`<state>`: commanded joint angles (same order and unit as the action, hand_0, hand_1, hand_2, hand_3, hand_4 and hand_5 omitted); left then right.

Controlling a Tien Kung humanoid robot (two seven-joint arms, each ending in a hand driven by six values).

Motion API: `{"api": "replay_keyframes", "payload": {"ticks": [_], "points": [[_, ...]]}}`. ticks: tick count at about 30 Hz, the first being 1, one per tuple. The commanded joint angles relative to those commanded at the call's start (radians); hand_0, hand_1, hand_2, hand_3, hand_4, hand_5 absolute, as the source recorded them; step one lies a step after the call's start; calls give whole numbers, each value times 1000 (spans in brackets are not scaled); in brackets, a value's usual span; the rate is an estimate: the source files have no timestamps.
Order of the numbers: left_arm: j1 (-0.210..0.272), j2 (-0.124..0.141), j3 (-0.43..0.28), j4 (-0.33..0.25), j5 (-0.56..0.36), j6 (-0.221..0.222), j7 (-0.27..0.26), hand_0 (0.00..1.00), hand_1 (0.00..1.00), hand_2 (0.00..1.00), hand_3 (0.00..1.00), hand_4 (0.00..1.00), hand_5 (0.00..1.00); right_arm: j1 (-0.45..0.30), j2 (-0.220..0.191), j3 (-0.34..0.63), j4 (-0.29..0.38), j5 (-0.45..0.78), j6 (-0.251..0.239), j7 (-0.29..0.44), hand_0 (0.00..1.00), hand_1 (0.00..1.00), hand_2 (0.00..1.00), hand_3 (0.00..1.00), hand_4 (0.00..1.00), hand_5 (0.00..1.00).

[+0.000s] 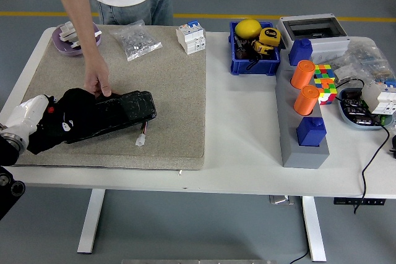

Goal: Pick the rag up,wipe the panel,place it on the desk

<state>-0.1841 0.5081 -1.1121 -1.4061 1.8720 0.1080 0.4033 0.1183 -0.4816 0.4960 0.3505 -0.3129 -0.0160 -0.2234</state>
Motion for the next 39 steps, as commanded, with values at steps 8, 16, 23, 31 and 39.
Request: {"api": "replay_keyframes", "payload": {"ticks": [8,16,23,31,39], "points": [[-44,-11,72,-14,-9,-1,2,201,106,549,566,564,2,6,-2,1,2,-3,-2,0,754,613,639,618,998,632],[-119,-64,144,13,-26,-4,3,201,106,548,566,566,2,9,-1,-1,2,-3,-2,1,754,612,638,619,998,632],[-178,-109,198,40,-39,-9,11,201,106,549,566,567,2,14,-3,-1,4,-6,-2,1,754,612,639,618,998,631],[-228,-158,239,68,-42,-17,25,201,106,551,569,567,2,16,-6,6,5,-11,-2,2,754,613,639,618,998,632],[-270,-196,265,83,-40,-17,34,201,106,550,568,568,2,20,-5,3,7,-12,-2,4,754,613,639,618,998,632]]}}
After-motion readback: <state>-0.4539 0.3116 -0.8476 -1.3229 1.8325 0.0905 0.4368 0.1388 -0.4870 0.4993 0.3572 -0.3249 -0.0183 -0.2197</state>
